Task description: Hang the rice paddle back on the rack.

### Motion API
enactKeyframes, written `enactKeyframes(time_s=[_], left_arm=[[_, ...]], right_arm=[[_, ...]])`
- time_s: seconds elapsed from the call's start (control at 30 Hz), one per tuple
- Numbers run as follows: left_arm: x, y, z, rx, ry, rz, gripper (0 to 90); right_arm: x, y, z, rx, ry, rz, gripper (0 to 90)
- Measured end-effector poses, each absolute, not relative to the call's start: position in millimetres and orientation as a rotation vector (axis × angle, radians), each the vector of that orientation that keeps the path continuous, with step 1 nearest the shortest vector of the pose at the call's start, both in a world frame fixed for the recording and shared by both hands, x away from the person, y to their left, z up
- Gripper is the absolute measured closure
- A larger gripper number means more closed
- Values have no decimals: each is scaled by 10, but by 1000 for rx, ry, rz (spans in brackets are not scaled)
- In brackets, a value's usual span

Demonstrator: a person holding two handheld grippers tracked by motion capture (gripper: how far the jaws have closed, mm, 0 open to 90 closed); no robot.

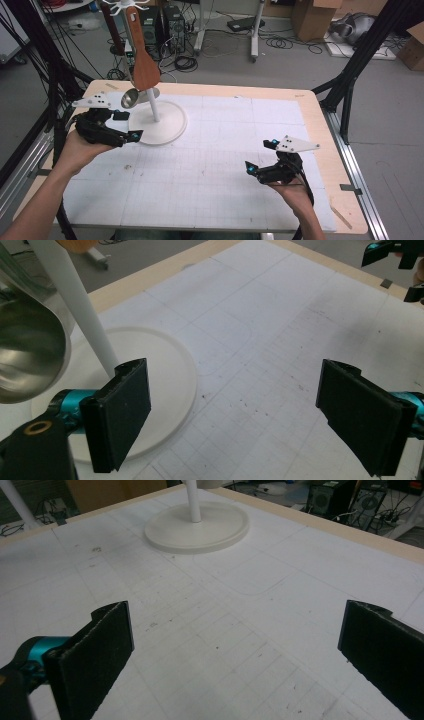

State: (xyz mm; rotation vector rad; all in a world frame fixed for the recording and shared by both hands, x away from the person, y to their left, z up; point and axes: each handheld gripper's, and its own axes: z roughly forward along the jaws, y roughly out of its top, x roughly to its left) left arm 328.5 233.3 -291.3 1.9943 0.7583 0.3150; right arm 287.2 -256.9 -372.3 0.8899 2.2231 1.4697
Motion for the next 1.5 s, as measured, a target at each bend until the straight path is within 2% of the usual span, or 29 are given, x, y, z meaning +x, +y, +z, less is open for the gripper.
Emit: enactKeyframes(time_s=[0.37, 0.47, 1.5], left_arm=[[3193, 2355, -3115, 1998, 765, 308, 65], [3168, 2373, -3171, 1991, 782, 305, 19], [2894, 2456, -3686, 2014, 820, 339, 17]], right_arm=[[2864, -2593, -3733, 909, 2220, 1466, 2], [2863, -2596, -3737, 908, 2221, 1463, 2], [2810, -2636, -3854, 941, 2243, 1431, 2]])
